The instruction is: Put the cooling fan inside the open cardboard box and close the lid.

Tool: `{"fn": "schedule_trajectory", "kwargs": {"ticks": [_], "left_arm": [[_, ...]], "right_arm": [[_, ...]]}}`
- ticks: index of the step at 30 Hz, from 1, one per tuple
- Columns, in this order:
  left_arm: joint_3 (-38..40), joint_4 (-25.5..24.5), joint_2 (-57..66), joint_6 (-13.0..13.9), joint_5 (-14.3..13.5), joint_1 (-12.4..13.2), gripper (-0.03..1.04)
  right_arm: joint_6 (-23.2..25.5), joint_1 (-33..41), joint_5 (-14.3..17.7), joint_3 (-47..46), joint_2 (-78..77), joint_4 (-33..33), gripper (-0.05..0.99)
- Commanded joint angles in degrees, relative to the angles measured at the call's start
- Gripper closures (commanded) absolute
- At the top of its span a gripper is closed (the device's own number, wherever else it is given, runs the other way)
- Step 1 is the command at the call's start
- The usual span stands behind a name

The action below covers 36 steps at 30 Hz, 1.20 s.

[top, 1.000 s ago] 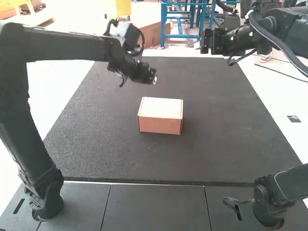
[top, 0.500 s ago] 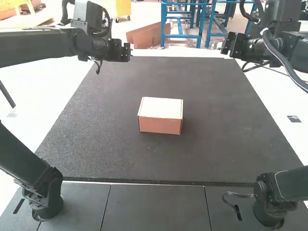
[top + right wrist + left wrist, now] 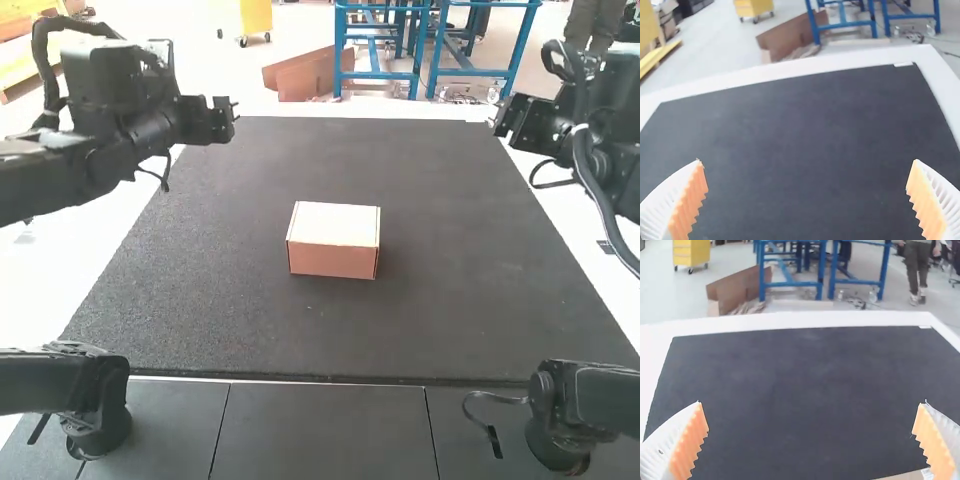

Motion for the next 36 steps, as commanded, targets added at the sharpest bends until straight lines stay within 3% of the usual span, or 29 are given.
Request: {"fn": "schedule_trajectory", "kwargs": {"ticks": [1, 5, 9, 15, 21, 23, 27, 36], "left_arm": [[-4.6, 2.8, -5.8, 1.0, 0.1, 0.9, 0.04], [-10.7, 7.1, -11.5, 1.3, -0.2, 1.2, 0.04], [-15.3, 9.8, -15.6, 2.6, -2.6, 1.3, 0.04], [-22.3, 13.2, -23.9, 4.4, -3.7, 4.0, 0.04], [-25.5, 12.0, -36.1, 7.2, -5.0, 4.4, 0.04], [-26.2, 10.9, -39.7, 9.3, -5.3, 4.4, 0.04], [-28.9, 12.2, -45.4, 10.9, -5.3, 4.3, 0.04], [-36.6, 12.0, -53.2, 10.9, -4.8, 4.2, 0.04]], "right_arm": [[1.4, -1.1, -0.6, -2.8, -4.1, 1.7, 0.02], [2.7, -1.0, 0.3, -8.5, -8.9, 3.4, 0.02], [2.0, -1.1, 0.0, -16.8, -15.1, 7.2, 0.02], [1.2, -1.1, -0.7, -25.8, -25.9, 8.8, 0.02], [1.3, -1.0, -1.4, -28.0, -34.5, 6.7, 0.02], [1.3, -1.1, -1.4, -28.6, -36.3, 6.6, 0.02], [1.3, -1.1, -1.3, -30.0, -40.0, 6.6, 0.02], [1.6, -1.1, -2.7, -33.7, -45.9, 7.8, 0.02]]}}
